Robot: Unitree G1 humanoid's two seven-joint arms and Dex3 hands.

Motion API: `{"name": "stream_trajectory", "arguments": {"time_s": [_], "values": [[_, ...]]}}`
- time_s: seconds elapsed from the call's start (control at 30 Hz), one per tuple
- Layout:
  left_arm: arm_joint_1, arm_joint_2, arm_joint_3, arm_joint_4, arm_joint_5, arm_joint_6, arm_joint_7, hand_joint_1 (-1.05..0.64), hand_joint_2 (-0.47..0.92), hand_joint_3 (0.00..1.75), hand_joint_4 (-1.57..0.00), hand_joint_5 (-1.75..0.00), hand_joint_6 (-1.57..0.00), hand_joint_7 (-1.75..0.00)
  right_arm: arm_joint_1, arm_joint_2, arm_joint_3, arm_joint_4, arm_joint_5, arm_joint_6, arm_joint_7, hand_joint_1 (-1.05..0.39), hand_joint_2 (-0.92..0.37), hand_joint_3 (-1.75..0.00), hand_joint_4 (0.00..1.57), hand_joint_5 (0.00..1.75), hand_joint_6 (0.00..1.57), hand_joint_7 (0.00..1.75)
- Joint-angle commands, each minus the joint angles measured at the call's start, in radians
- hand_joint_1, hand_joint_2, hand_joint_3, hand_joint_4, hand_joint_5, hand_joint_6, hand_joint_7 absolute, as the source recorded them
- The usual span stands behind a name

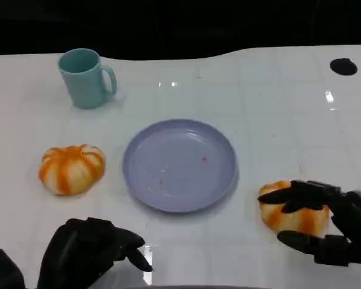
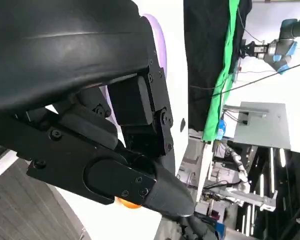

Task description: Grasp the bread from the table and place it into the plate.

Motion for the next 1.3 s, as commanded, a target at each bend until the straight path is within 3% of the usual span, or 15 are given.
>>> {"name": "stream_trajectory", "arguments": {"time_s": [0.03, 0.17, 0.33, 0.53, 0.83, 1.3], "values": [[0.008, 0.014, 0.0, -0.007, 0.009, -0.003, 0.003, -0.98, 0.88, 0.0, -1.2, -0.94, -1.55, 0.0, 0.008, -0.07, -0.015, -0.078, -0.121, 0.073, -0.022, -0.51, -0.89, -0.01, 0.28, 0.55, 0.42, 0.15], [0.004, 0.013, -0.002, -0.002, 0.01, -0.008, 0.001, -0.98, 0.88, 0.0, -1.21, -0.94, -1.55, 0.0, 0.017, -0.122, -0.012, -0.154, -0.243, 0.153, -0.013, -0.49, -0.85, 0.0, 0.24, 0.38, 0.42, 0.05], [0.0, 0.006, -0.004, 0.003, 0.023, -0.017, 0.013, -0.97, 0.89, 0.0, -1.2, -0.94, -1.55, 0.0, 0.027, -0.18, 0.011, -0.238, -0.39, 0.267, 0.034, -0.47, -0.83, 0.0, 0.18, 0.33, 0.37, 0.01], [0.003, 0.005, -0.004, -0.003, 0.028, -0.014, 0.017, -0.98, 0.89, 0.0, -1.2, -0.95, -1.55, 0.0, 0.019, -0.22, 0.063, -0.226, -0.512, 0.315, 0.012, -0.43, -0.78, 0.0, 0.17, 0.31, 0.35, 0.0], [0.006, 0.002, -0.009, -0.012, 0.028, -0.009, 0.019, -0.97, 0.89, 0.0, -1.2, -0.95, -1.56, 0.0, -0.02, -0.241, 0.126, -0.154, -0.567, 0.347, -0.012, -0.45, -0.77, -0.01, 0.18, 0.28, 0.34, 0.0], [0.012, -0.006, -0.016, -0.024, 0.032, -0.004, 0.027, -0.96, 0.9, 0.0, -1.2, -0.94, -1.56, 0.0, -0.128, -0.233, 0.215, -0.024, -0.606, 0.384, -0.084, -0.49, -0.83, -0.01, 0.21, 0.28, 0.34, 0.0]]}}
